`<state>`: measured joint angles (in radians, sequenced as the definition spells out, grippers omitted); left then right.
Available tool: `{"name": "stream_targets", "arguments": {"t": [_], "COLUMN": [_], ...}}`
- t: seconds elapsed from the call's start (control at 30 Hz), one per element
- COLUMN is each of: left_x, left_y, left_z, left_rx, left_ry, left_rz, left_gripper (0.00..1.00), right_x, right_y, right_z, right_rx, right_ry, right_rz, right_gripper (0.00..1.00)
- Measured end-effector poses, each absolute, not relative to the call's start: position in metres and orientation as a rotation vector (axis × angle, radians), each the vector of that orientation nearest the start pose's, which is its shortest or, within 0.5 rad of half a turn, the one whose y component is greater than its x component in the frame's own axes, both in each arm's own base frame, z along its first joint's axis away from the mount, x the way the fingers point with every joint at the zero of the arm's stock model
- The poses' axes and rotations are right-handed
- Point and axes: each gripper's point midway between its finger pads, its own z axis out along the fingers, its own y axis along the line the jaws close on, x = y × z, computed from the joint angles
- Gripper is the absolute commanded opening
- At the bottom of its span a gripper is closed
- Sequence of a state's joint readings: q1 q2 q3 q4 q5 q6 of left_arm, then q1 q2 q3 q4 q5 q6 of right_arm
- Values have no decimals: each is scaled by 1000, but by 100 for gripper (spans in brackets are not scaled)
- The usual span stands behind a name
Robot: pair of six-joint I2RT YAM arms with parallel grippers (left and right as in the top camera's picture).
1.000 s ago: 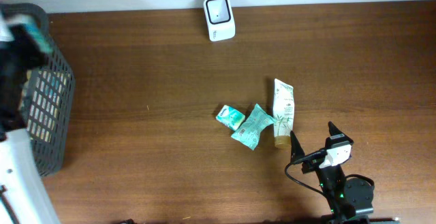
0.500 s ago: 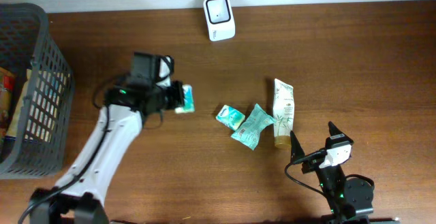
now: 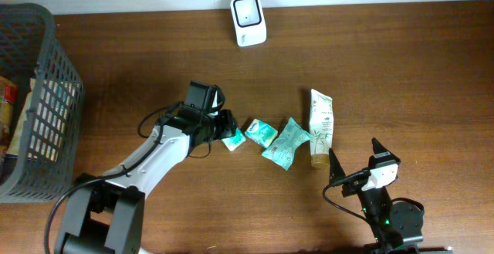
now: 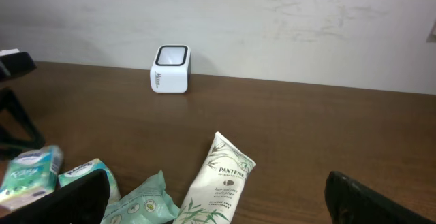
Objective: Scan the item barcode
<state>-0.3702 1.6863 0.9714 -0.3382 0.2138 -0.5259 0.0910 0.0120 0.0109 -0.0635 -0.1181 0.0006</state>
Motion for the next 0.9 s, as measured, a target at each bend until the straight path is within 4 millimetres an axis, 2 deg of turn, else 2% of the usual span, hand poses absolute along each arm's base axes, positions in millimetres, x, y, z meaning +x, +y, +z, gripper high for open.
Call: {"name": "stream_targets", "arguments": {"t": [0.1,0.17,0.23,0.27,0.33,0.4,0.47,0.57,0.63,0.7,0.77,0.9], "left_x": [354,352,354,358,378,388,397,408,411,410,402,381], "left_y": [-178,-175,-170,-165,-148,-126,-93,-28,4,32,70,129], "left_z": [51,52,60,70,114,155,196,260,302,344,403,452], "left_rx": [-128,-142,-155,-160,-179,-210,-251,-327,-338,-349,-361,-421], "left_ry": [2707,2722,2716,2702,2602,2534,2456,2333,2246,2156,2016,1876], "left_rz": [-583,-593,-591,-593,-600,-590,-553,-450,-383,-312,-198,-7], "left_gripper": [63,72,77,79,79,79,79,80,82,82,82,88], "right_x": [242,242,242,242,242,242,242,242,242,242,242,242], "right_y": [42,42,42,42,42,42,42,42,42,42,42,42], "right_z": [161,161,161,161,161,161,161,161,161,161,161,161], "right_rx": [-165,-164,-165,-164,-165,-164,-164,-165,-164,-165,-164,-165], "right_ry": [1629,1629,1629,1629,1629,1629,1629,1629,1629,1629,1629,1629], "right_rz": [166,167,166,167,166,167,167,166,167,166,167,166], "right_gripper": [99,99,99,99,99,99,99,99,99,99,99,99]}}
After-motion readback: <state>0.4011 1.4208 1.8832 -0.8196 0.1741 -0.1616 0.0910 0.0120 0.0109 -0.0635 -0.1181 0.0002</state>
